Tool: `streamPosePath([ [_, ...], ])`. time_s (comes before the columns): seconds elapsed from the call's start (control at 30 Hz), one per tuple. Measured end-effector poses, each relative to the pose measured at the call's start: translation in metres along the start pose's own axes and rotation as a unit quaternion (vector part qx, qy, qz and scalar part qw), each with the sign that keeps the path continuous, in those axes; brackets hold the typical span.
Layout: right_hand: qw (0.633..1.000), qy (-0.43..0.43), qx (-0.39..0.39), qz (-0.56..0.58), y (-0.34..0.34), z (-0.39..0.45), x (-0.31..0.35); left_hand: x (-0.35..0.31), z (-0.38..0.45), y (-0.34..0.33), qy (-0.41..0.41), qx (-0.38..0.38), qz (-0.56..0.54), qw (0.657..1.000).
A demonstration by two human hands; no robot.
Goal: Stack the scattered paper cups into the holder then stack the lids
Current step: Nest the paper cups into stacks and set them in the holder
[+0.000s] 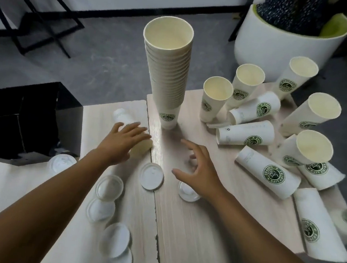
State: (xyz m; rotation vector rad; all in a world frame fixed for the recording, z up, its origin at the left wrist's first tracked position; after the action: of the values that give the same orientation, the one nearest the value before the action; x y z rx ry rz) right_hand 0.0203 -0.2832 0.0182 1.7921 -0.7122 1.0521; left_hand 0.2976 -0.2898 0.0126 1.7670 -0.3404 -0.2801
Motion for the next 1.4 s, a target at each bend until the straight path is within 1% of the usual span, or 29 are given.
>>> streamPosePath([
  [0.1,0.999,-0.012,-0.031,0.001,0.005,-0.011,-0.005,-0.002,0.009,-0.011,-0.026,0.002,-0.026,0.999],
  [0.2,0.998,-0.027,-0.058,0.009,0.009,-0.025,-0.008,-0.001,0.003,-0.007,-0.008,-0.036,-0.084,0.996],
  [0.33,0.993,-0.038,-0.106,0.022,0.021,-0.051,-0.005,-0.005,-0.014,0.017,0.055,-0.117,-0.196,0.972],
  [0.43,0.987,-0.046,-0.15,0.036,0.04,-0.074,-0.003,-0.019,-0.023,0.046,0.061,-0.194,-0.248,0.947],
  [0.5,0.98,-0.057,-0.184,0.048,0.058,-0.093,-0.006,-0.04,-0.02,0.064,0.05,-0.22,-0.282,0.932],
  [0.6,0.966,-0.07,-0.242,0.06,0.087,-0.125,-0.016,-0.088,-0.012,0.088,0.01,-0.251,-0.35,0.902],
  [0.73,0.944,-0.076,-0.313,0.066,0.133,-0.164,-0.03,-0.16,0.004,0.122,-0.055,-0.263,-0.436,0.859],
  [0.83,0.933,-0.064,-0.344,0.083,0.171,-0.177,-0.039,-0.199,0.026,0.138,-0.064,-0.257,-0.461,0.847],
  [0.97,0.929,-0.055,-0.353,0.098,0.219,-0.172,-0.05,-0.24,0.06,0.142,-0.044,-0.256,-0.472,0.843],
  [1.1,0.938,-0.038,-0.334,0.085,0.254,-0.143,-0.058,-0.274,0.083,0.133,-0.006,-0.241,-0.482,0.843],
  [1.23,0.95,-0.031,-0.307,0.052,0.272,-0.102,-0.071,-0.296,0.094,0.128,0.03,-0.244,-0.494,0.834],
  [1.33,0.957,-0.004,-0.291,0.019,0.278,-0.072,-0.075,-0.302,0.098,0.131,0.065,-0.255,-0.494,0.829],
  [1.4,0.959,-0.002,-0.285,-0.007,0.28,-0.055,-0.074,-0.302,0.101,0.134,0.079,-0.264,-0.487,0.829],
])
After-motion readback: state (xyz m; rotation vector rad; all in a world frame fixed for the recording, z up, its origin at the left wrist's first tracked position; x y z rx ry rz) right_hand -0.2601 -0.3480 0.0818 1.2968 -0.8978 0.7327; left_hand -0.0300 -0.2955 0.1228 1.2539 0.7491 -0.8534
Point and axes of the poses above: each hand's wrist, its own z-axis towards the middle knuckle, its own y-axis out of the back of the hand, x = y × z, the point moved 4 cm from there along z, towards the middle knuckle, and after that the axes turned 4 degrees about -y, right-handed, at the moved point
